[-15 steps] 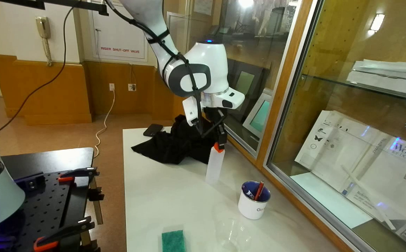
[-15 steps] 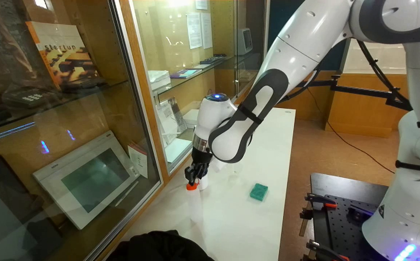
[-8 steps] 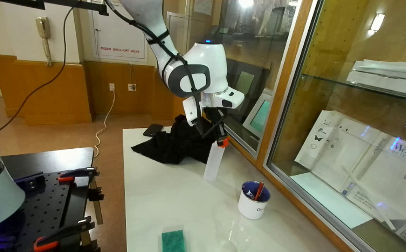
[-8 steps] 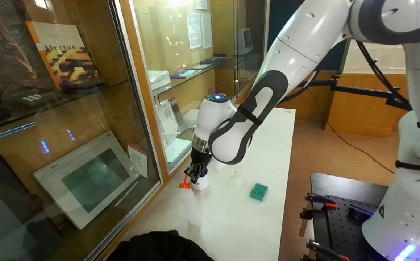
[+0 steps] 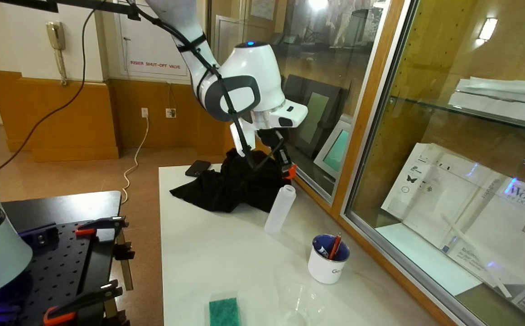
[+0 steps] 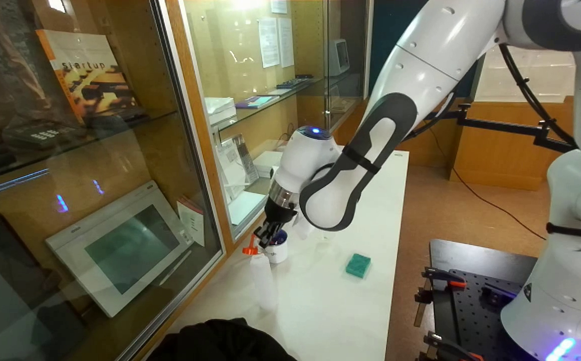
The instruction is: Uncover the bottle and put the lid on the table
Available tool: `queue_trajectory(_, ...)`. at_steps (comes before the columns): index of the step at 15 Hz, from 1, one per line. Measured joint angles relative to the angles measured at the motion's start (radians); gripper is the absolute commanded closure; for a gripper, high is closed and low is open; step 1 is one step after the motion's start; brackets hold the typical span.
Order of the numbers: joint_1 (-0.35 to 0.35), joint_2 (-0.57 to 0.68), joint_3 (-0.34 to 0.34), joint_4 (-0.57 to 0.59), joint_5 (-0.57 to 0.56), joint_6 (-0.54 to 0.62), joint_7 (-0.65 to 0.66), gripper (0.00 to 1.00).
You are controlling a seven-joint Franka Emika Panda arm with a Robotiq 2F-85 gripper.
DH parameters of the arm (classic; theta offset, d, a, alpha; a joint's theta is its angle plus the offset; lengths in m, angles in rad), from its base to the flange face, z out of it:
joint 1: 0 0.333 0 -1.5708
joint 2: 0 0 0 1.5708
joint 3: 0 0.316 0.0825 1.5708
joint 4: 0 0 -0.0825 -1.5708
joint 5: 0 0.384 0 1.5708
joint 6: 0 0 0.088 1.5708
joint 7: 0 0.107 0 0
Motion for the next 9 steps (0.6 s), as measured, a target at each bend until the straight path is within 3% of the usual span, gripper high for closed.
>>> queue_trajectory(4,0.114,-0.134,-0.133,-0.114,-0.085,0.022,0.095,0.99)
queue_trajectory(7,0.192,-0.234,-0.273,-0.177,-0.270,-0.037,0.224,0.99)
queue_trajectory(9,0.201,-0.287,-0.321,-0.190,-0.432,-0.130,0.338,0.99)
